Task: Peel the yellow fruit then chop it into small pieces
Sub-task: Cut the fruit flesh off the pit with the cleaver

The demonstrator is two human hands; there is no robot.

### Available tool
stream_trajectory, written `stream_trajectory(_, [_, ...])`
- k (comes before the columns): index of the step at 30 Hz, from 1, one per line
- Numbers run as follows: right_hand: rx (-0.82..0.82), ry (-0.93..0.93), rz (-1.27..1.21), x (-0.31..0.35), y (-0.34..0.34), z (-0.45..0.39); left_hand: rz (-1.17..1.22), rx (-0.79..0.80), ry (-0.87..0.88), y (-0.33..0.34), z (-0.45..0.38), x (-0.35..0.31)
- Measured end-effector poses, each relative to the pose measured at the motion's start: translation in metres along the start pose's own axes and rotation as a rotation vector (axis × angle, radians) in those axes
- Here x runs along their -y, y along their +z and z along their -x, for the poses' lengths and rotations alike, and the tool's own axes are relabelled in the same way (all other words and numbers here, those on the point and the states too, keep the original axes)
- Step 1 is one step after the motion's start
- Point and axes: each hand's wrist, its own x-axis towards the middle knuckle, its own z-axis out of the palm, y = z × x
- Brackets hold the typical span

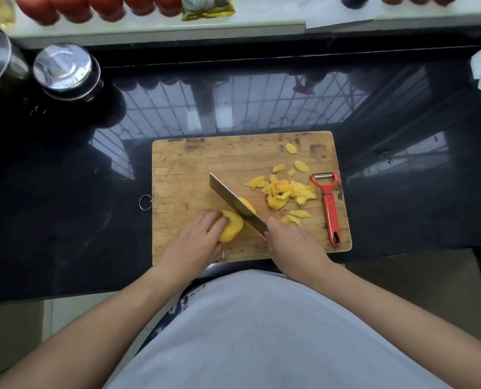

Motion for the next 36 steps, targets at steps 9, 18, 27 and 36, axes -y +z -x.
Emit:
stream_trajectory(9, [-0.021,-0.018,-0.012,0.004,0.001,0.001,0.89,0.023,-0.909,-0.029,0.003,-0.029])
stream_trajectory(18, [-0.06,-0.053,0.02,0.004,0.003,-0.001,1.829,0.036,-1.401,-0.029,0.007,-0.039])
stream_trajectory(27, [-0.127,-0.213,0.119,0.006,-0.006,0.029,1.875,-0.054,-1.435,-0.027,0.002,-0.046])
stream_trajectory(36, [-0.17,-0.287,0.231,0.0,0.006,0.033,1.712,-0.142,-1.526,-0.022,-0.009,-0.055])
